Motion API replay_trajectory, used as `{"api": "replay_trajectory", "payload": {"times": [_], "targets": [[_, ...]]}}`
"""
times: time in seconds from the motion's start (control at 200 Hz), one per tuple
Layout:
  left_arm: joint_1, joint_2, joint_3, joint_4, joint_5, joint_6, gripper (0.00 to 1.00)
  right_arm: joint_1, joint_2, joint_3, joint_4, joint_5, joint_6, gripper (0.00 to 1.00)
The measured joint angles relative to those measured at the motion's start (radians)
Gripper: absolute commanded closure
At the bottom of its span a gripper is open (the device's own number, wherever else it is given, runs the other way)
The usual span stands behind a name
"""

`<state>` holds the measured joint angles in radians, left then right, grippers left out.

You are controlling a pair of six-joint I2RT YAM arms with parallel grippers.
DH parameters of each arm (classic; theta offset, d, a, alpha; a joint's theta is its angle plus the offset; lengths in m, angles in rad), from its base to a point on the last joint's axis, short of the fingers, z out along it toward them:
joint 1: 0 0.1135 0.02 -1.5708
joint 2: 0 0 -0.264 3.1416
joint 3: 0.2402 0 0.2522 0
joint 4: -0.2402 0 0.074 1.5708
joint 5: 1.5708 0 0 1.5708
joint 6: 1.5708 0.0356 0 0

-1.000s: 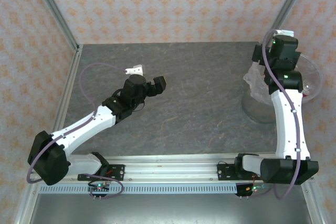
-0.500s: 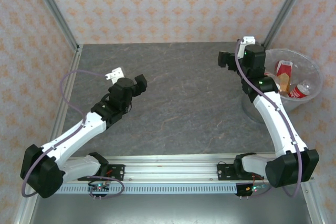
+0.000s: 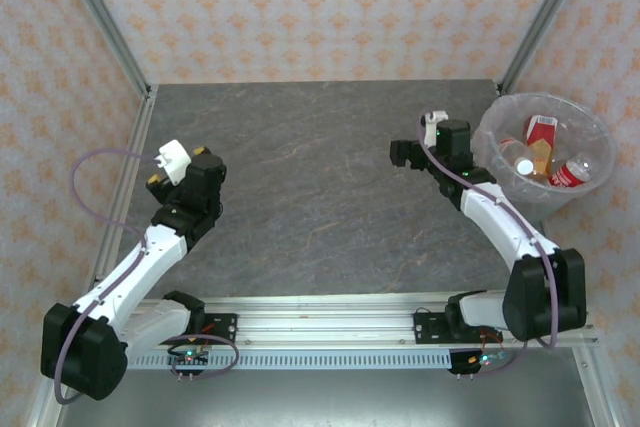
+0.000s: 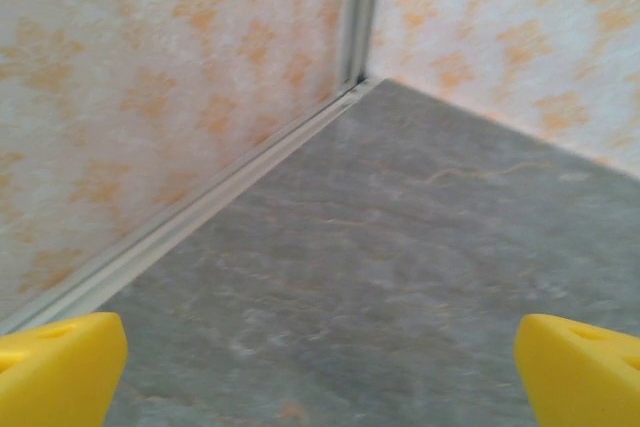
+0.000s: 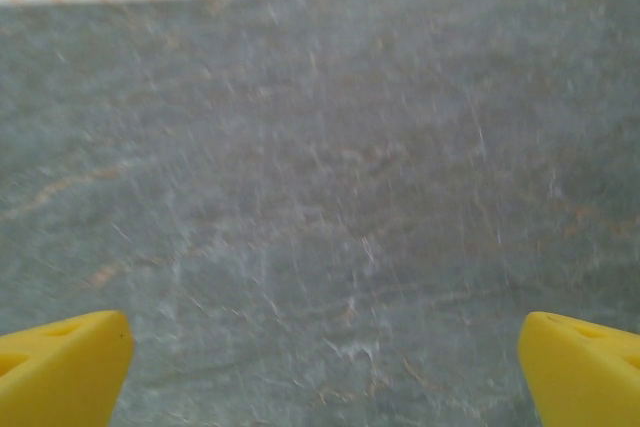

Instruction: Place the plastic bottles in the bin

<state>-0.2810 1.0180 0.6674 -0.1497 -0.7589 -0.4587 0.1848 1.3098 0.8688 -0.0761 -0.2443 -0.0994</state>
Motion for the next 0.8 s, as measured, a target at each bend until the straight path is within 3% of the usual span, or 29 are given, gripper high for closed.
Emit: {"api": "replay_trajectory", "payload": {"times": [0.14,0.28,0.485,0.681,0.801], "targets": [[0.024,0.047,-0.058,0.072,-0.017,0.048,0.00,0.000,0.071,-0.084,0.077,0.076,0.003,0.01],[0.114,0.132,-0.103,0.174,0.026,0.086,0.00,-0.005,0.163,-0.111,0.120,0.119,-0.006,0.01],[0.203,0.322,-0.113,0.351,0.172,0.175,0.00,-0.054,0.227,-0.161,0.243,0.117,-0.008,0.01],[0.207,0.439,-0.102,0.435,0.321,0.282,0.00,-0.090,0.243,-0.161,0.277,0.103,-0.014,0.01],[0.207,0.454,-0.118,0.569,0.418,0.358,0.00,-0.089,0.241,-0.182,0.333,0.106,-0.033,0.01]]}}
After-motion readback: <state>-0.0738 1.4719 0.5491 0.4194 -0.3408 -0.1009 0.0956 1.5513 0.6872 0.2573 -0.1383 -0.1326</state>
